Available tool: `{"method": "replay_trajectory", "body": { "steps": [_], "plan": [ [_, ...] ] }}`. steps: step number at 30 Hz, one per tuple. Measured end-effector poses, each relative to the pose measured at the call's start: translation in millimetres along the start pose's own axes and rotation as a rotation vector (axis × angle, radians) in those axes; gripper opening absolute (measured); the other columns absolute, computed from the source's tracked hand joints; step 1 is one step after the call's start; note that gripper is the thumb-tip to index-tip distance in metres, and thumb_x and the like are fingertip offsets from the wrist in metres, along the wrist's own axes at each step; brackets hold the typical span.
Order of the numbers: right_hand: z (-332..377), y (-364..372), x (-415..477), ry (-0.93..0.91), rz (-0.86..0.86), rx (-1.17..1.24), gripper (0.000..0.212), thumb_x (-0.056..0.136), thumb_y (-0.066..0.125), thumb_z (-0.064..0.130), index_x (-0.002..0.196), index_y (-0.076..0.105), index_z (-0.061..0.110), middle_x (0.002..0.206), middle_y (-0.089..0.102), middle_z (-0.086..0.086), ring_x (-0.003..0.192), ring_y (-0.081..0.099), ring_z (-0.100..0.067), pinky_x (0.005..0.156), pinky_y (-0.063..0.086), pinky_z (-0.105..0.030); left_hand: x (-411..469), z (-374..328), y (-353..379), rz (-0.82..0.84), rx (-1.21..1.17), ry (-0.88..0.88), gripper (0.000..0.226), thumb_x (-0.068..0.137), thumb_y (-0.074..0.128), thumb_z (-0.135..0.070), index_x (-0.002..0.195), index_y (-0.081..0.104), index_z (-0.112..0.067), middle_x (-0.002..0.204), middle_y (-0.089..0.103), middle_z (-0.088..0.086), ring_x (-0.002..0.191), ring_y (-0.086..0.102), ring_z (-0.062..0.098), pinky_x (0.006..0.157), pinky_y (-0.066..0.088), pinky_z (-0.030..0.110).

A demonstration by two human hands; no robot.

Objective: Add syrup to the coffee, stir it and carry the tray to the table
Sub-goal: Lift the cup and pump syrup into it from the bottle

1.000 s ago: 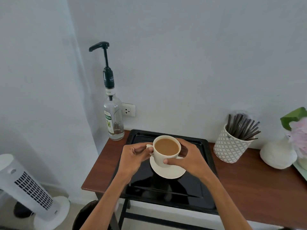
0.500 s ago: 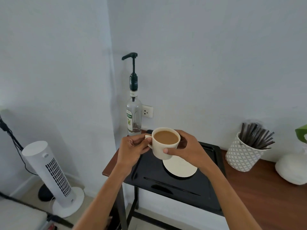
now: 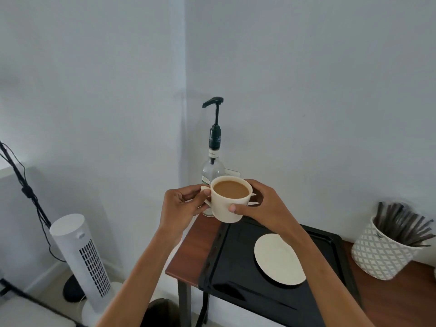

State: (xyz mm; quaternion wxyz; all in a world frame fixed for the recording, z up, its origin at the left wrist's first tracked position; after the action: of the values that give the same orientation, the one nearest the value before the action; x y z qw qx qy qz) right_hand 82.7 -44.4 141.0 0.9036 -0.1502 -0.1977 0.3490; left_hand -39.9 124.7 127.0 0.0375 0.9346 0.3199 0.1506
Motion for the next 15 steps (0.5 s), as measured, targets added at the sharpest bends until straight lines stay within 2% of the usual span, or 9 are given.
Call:
{"method": "replay_trajectory", "body": {
  "steps": [3, 7, 10, 13, 15],
  "plan": [
    [7, 10, 18, -0.024, 0.0, -0.003, 0.063, 0.073, 0.093, 0.032, 0.129, 0.066, 0.031, 0.117, 0.074, 0.017, 0.106, 0.07, -0.003, 0.084, 0.058, -0.017, 19, -3, -14, 0.006, 0.019, 0.019, 0.02, 0.092, 0.072, -0.007, 0.095, 0.084, -0.022, 0.092, 0.085, 0.0, 0.088, 0.082, 0.018, 0.072, 0.064, 0.023],
    [12, 21, 46, -0.026, 0.006, -0.02, 0.062, 0.073, 0.093, 0.035, 0.128, 0.065, 0.034, 0.118, 0.075, 0.017, 0.106, 0.071, -0.004, 0.087, 0.06, -0.021, 46, -4, -31, 0.014, -0.002, 0.017, 0.023, 0.092, 0.073, -0.008, 0.09, 0.086, -0.027, 0.093, 0.085, 0.002, 0.088, 0.082, 0.019, 0.075, 0.064, 0.025],
    [16, 28, 66, -0.016, 0.061, -0.049, 0.062, 0.071, 0.092, 0.04, 0.126, 0.063, 0.042, 0.118, 0.074, 0.019, 0.108, 0.071, -0.005, 0.089, 0.061, -0.023, 68, -6, -44, 0.012, -0.012, 0.015, 0.026, 0.092, 0.073, -0.008, 0.086, 0.086, -0.029, 0.09, 0.085, 0.002, 0.084, 0.081, 0.017, 0.075, 0.065, 0.025],
    [22, 22, 86, 0.022, 0.144, -0.128, 0.069, 0.075, 0.092, 0.031, 0.137, 0.06, 0.036, 0.124, 0.072, 0.012, 0.111, 0.071, -0.012, 0.096, 0.059, -0.029, 88, -8, -56, 0.012, -0.031, 0.012, 0.026, 0.092, 0.073, -0.006, 0.087, 0.086, -0.027, 0.089, 0.085, 0.004, 0.082, 0.081, 0.014, 0.076, 0.065, 0.026],
    [31, 7, 100, 0.03, 0.139, -0.208, 0.062, 0.082, 0.087, 0.024, 0.137, 0.061, 0.034, 0.122, 0.072, 0.006, 0.109, 0.072, -0.013, 0.101, 0.059, -0.033, 100, -11, -64, 0.015, -0.038, 0.015, 0.022, 0.092, 0.073, -0.006, 0.091, 0.086, -0.023, 0.091, 0.085, 0.006, 0.083, 0.081, 0.016, 0.076, 0.065, 0.027]
  ]
}}
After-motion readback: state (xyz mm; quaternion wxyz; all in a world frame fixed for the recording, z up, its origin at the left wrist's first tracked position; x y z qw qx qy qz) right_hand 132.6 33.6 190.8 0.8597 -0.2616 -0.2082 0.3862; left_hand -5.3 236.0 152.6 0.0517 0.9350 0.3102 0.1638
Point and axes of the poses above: each hand's wrist, its own x-axis towards the middle knuckle, its own y-axis out of the palm, z = x × y, the point moved 9 cm from there along x, towards the middle knuckle
